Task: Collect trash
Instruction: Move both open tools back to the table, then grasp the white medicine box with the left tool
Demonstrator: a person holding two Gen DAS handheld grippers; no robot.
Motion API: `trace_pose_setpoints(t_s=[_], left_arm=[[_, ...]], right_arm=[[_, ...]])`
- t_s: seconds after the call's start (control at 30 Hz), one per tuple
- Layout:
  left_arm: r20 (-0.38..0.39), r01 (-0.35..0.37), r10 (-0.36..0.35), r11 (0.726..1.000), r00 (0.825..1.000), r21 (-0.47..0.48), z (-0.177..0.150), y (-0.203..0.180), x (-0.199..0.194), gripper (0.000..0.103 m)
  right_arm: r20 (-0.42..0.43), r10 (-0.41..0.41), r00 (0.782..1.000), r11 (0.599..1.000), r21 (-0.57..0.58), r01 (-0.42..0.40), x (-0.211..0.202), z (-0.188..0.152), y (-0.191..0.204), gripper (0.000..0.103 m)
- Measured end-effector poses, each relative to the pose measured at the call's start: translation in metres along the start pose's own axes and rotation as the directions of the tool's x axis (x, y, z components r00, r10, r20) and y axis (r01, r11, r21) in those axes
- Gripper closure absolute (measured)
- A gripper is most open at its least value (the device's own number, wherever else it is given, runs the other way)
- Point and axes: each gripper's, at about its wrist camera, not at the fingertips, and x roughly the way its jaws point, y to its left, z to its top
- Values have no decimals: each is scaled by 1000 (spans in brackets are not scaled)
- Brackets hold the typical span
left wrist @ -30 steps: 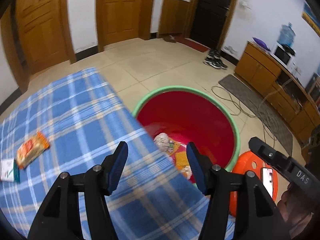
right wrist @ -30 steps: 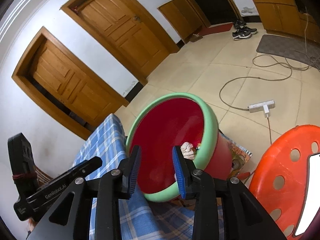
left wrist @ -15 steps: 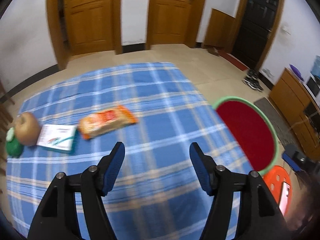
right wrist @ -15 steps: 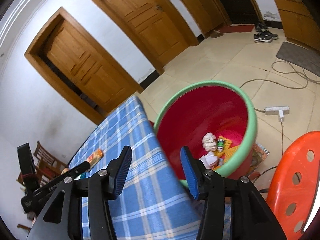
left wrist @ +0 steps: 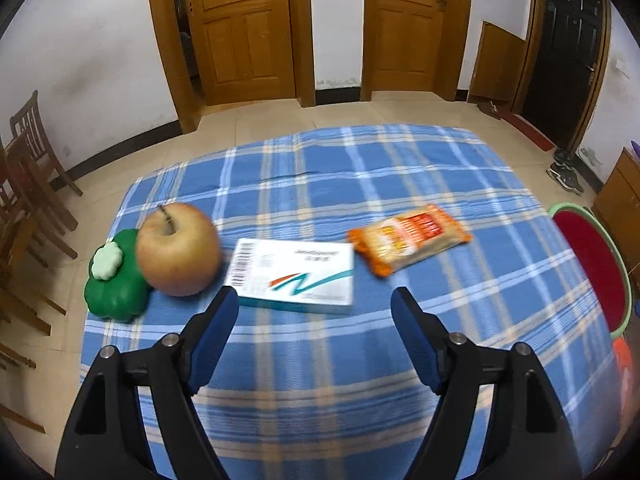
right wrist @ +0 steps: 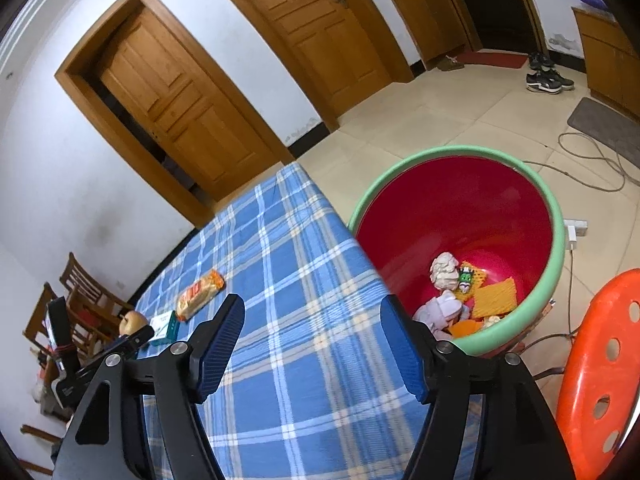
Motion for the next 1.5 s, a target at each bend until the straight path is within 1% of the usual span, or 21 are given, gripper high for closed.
trace_pose_setpoints(t_s=[0.07,0.17,0.27,0.33,0.43,0.5,0.57,0.63,0.8,0.9,1.03,1.1,1.17,1.2,1.27,1.43,1.5], left_arm=[[-23,23,-22,1000,999,9,-1,7,10,23],[-49,31,-31,999,998,-6,-2,18,24,23],[-57,43,-44,999,997,-22,-3,28,32,23],[-61,75,-77,997,995,-26,-3,29,36,21],[-72,88,-90,996,993,-28,-3,31,43,16],[-86,99,-101,995,991,-23,-3,31,48,16],[-96,127,-130,991,987,-35,-2,31,52,16],[-94,142,-146,989,985,-46,0,30,52,16],[-99,141,-143,990,985,-25,3,21,54,16],[-103,151,-152,988,983,-19,6,16,57,16],[-97,132,-134,991,986,-32,11,14,62,16],[-88,143,-147,988,985,-54,13,15,63,16],[-80,186,-192,980,978,-77,13,17,62,16],[-75,228,-234,970,969,-85,14,16,61,16],[-78,277,-283,958,956,-81,14,10,60,16],[-100,314,-314,949,944,-13,15,-17,58,16],[-120,345,-340,938,933,25,13,-32,56,16]], right_arm=[[-13,-4,1000,1000,-3,4,5,-2,5,31],[-29,-12,1000,1000,-22,11,11,-5,15,31],[-37,-30,999,999,-41,29,15,-7,23,31],[-41,-41,998,998,-52,38,18,-7,28,31],[-51,-46,998,997,-64,42,24,-7,33,31],[-60,-55,997,996,-78,50,28,-7,38,31],[-67,-60,996,995,-89,54,33,-6,41,31],[-74,-63,995,994,-94,56,38,-6,44,31],[-95,-62,993,993,-106,52,50,-6,51,31],[-106,-60,993,992,-114,48,56,-8,54,31],[-119,-60,991,992,-114,47,61,-10,53,31],[-126,-56,990,994,-105,43,62,-11,51,31],[-128,-55,990,994,-101,42,63,-10,49,31],[-128,-57,990,994,-99,44,63,-10,48,31],[-130,-56,990,995,-93,44,64,-9,46,31],[-123,-50,991,996,-81,40,62,-7,41,31],[-119,-51,992,996,-76,43,61,-7,38,31]])
